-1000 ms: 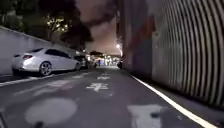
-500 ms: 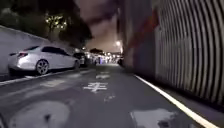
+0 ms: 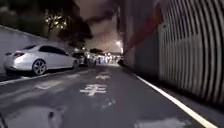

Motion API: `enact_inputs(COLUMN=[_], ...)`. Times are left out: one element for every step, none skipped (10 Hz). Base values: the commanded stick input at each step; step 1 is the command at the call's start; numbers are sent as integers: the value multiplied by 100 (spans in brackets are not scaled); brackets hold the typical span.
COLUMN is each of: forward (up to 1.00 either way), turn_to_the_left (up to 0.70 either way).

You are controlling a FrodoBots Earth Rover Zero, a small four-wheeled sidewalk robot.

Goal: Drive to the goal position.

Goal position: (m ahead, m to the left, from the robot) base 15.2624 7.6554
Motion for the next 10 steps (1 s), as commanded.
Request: enact_inputs(forward=[45, 45, 45, 45, 45, 45, 45, 45, 45, 45], turn_to_the_left=[0, 0, 0, 0, 0, 0, 0, 0, 0, 0])
